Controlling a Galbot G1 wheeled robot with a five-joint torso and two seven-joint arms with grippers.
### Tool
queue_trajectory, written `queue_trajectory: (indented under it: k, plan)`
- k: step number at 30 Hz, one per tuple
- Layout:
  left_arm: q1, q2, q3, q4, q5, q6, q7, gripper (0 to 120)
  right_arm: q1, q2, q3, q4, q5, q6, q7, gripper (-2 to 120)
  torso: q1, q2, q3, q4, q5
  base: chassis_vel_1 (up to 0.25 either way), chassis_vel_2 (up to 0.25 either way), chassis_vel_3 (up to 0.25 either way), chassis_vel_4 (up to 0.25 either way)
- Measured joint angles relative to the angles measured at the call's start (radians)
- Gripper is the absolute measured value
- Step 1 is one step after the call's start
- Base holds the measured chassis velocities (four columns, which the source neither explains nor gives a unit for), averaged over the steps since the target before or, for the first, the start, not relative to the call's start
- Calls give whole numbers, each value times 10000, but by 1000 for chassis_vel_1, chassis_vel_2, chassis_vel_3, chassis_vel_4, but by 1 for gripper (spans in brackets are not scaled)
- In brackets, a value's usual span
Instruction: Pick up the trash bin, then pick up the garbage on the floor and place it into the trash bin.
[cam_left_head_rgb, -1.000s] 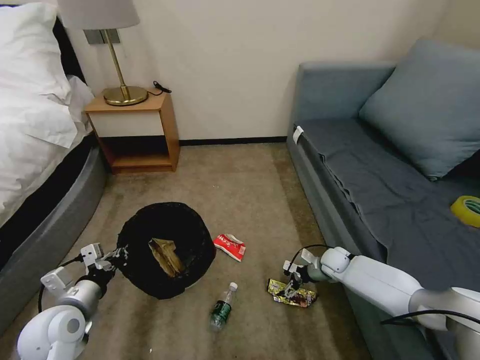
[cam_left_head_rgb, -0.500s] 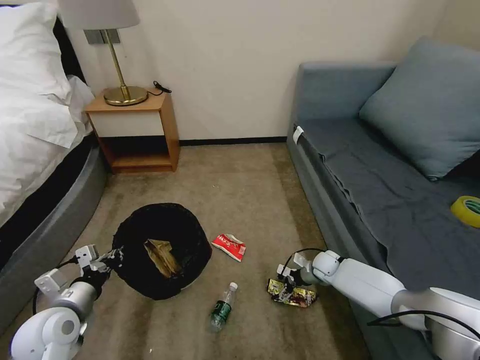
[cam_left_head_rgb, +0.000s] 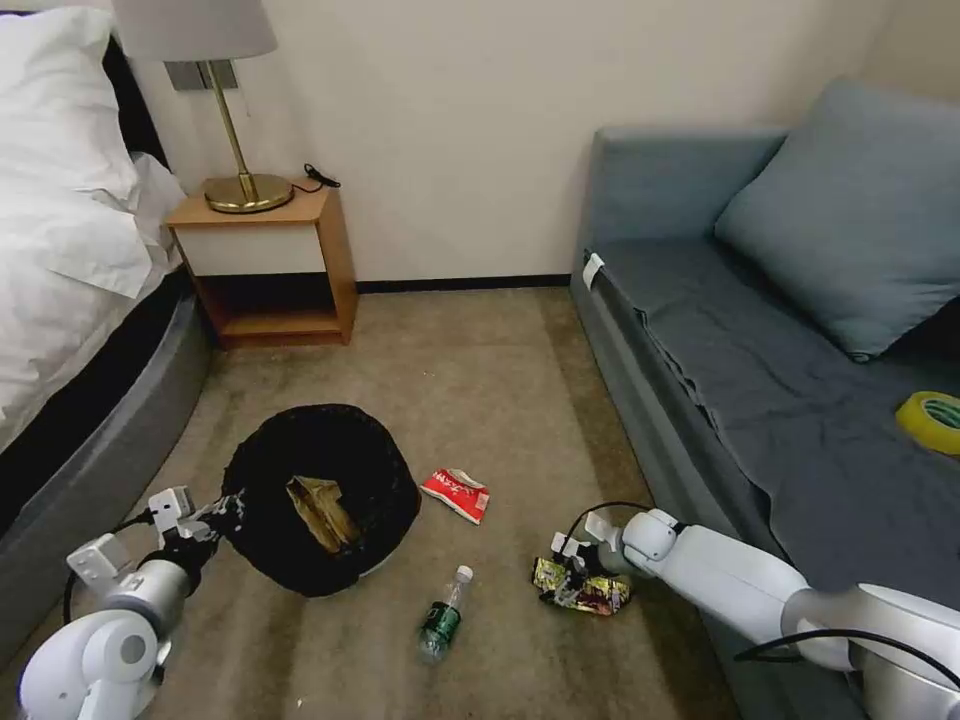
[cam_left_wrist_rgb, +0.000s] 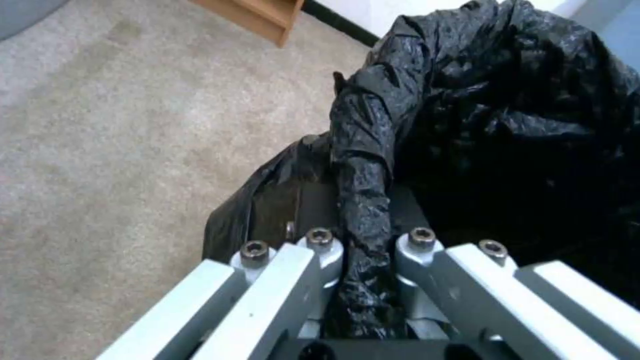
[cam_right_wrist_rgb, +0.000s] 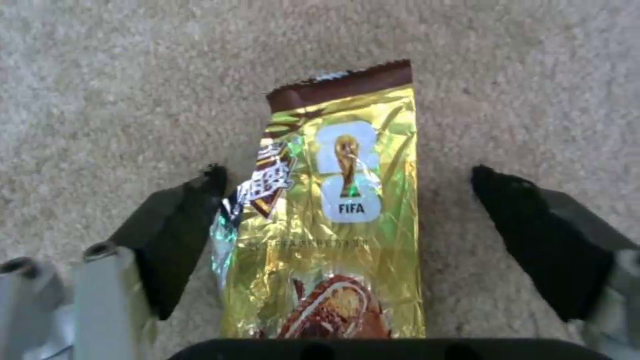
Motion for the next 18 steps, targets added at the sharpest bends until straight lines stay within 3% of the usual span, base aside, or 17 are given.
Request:
queue_trajectory:
  k: [3,18]
  plan:
    - [-5,10,-1,25,-11,-18,9,4,-47,35,-4,-14,8,93,221,82,0,2,-1,1,-1,0,0,0,0]
    - [-86,4,93,53,16,-49,23,4,-146,1,81,-25,61,285,497,82,0,-5,2,12,13,0,0,0,0]
